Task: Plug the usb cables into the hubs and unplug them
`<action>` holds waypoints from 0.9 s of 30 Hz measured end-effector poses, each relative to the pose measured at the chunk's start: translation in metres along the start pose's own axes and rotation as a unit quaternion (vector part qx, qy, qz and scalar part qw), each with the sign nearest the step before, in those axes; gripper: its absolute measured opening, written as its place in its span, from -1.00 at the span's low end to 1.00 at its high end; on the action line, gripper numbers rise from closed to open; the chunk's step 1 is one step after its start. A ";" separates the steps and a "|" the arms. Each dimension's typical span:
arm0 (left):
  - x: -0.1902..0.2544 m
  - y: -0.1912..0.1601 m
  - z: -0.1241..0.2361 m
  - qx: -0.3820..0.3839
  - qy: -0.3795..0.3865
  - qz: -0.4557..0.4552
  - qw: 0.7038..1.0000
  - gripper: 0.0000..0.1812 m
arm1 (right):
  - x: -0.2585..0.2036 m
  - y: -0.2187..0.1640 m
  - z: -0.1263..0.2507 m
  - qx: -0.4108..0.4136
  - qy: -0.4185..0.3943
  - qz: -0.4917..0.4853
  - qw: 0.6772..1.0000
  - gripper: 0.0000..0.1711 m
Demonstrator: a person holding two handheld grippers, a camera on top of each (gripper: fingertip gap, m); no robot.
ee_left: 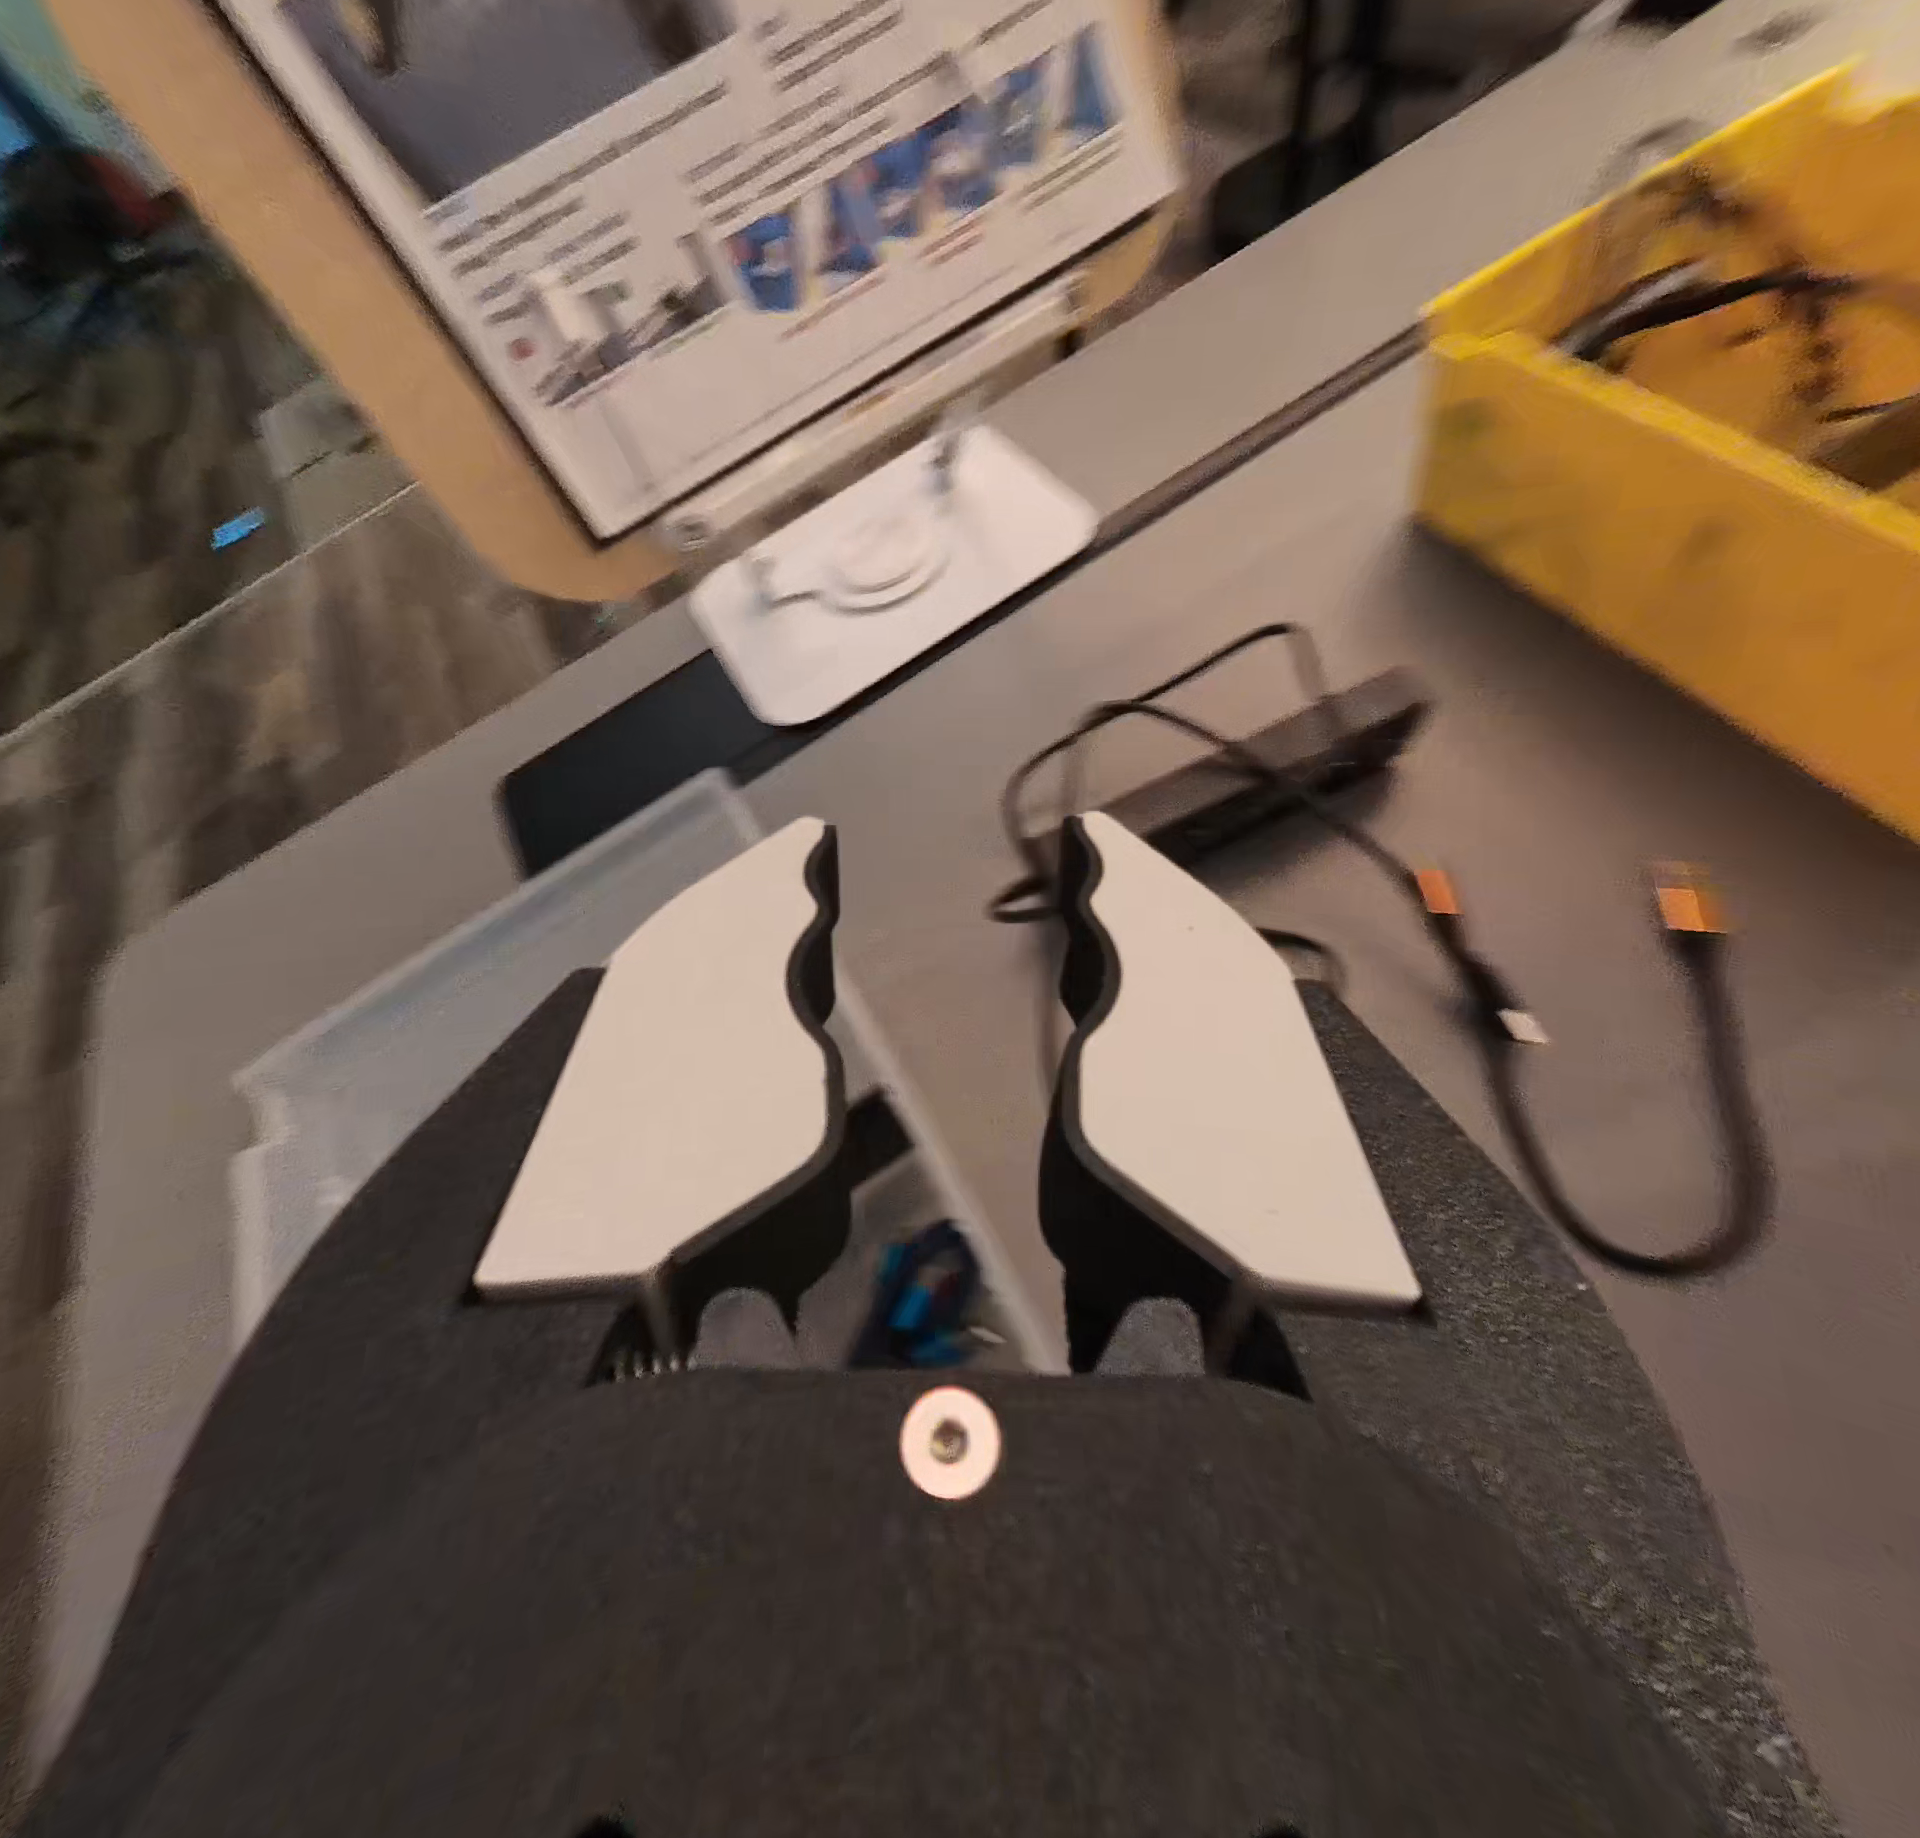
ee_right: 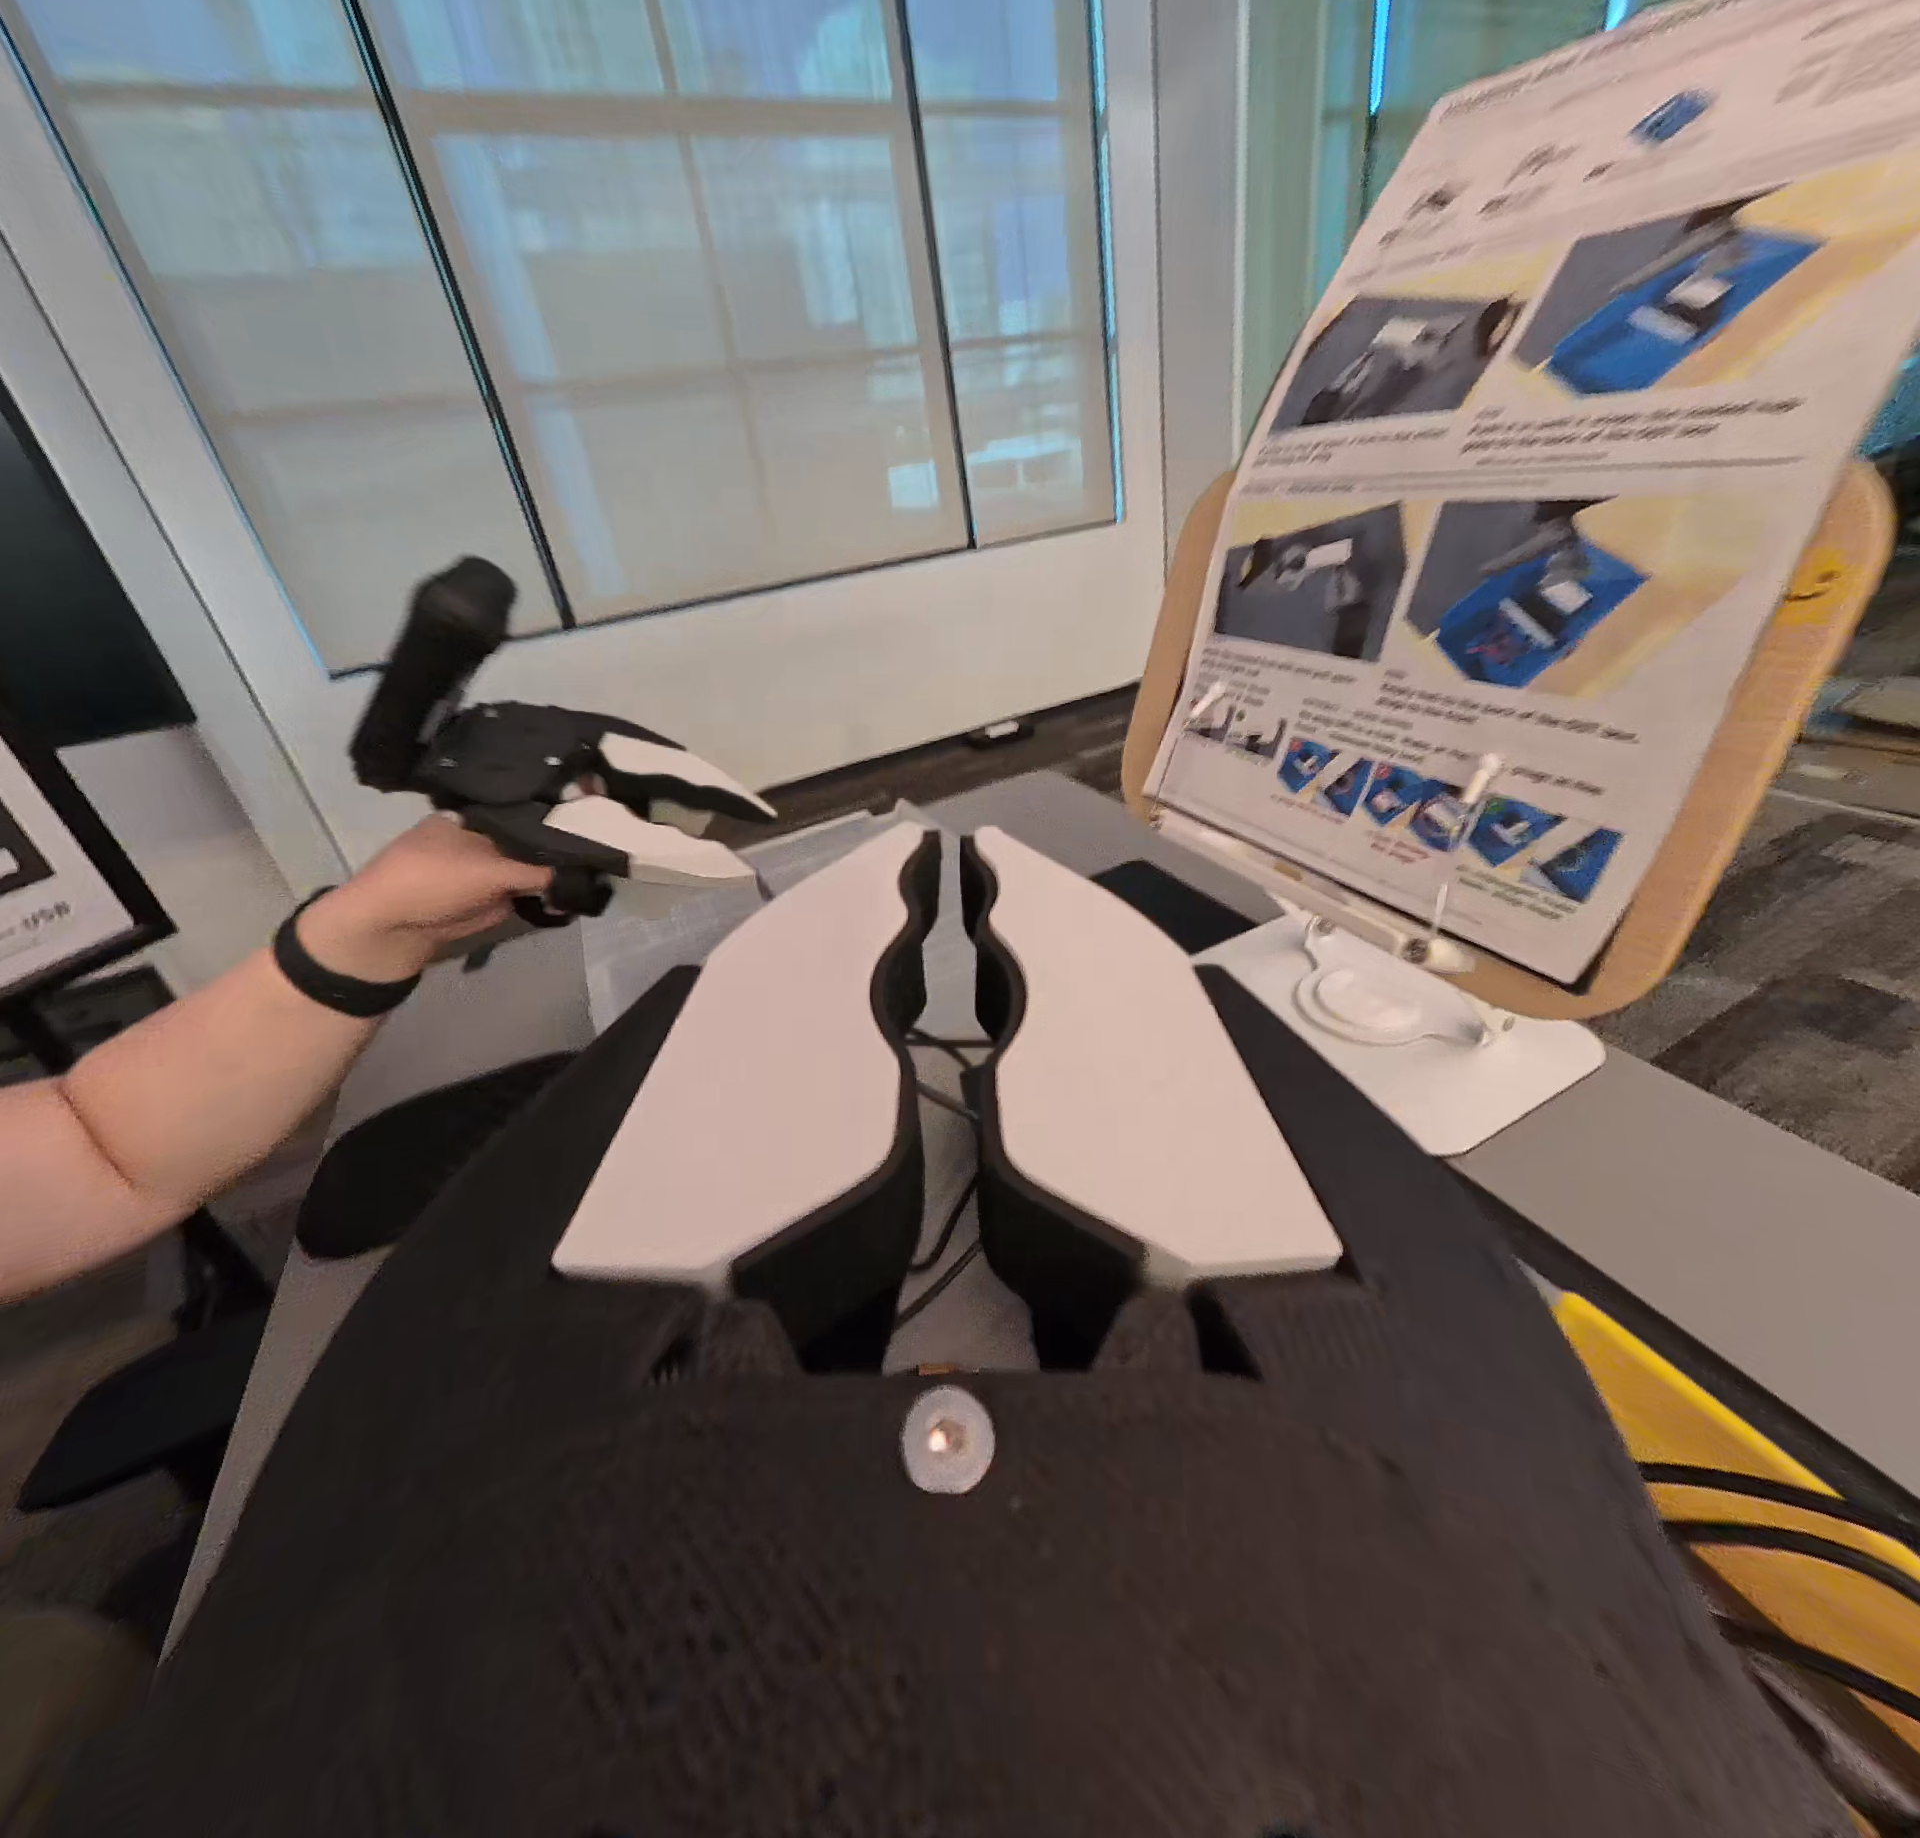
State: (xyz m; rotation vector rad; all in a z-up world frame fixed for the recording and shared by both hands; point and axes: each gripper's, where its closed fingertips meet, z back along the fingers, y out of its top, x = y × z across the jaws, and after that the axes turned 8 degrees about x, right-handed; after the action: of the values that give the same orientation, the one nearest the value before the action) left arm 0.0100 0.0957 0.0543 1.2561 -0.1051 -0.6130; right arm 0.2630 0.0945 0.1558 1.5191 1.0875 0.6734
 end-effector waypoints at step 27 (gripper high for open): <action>-0.002 0.093 0.073 0.262 -0.086 0.020 0.961 -0.24 | -0.007 -0.221 -0.036 -0.434 0.082 0.224 0.869 -0.74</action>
State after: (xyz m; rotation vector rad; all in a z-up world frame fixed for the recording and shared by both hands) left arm 0.0140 0.0506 0.1630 1.7042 -0.4608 -0.6832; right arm 0.1674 0.1002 -0.0466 0.9068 0.4004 1.4099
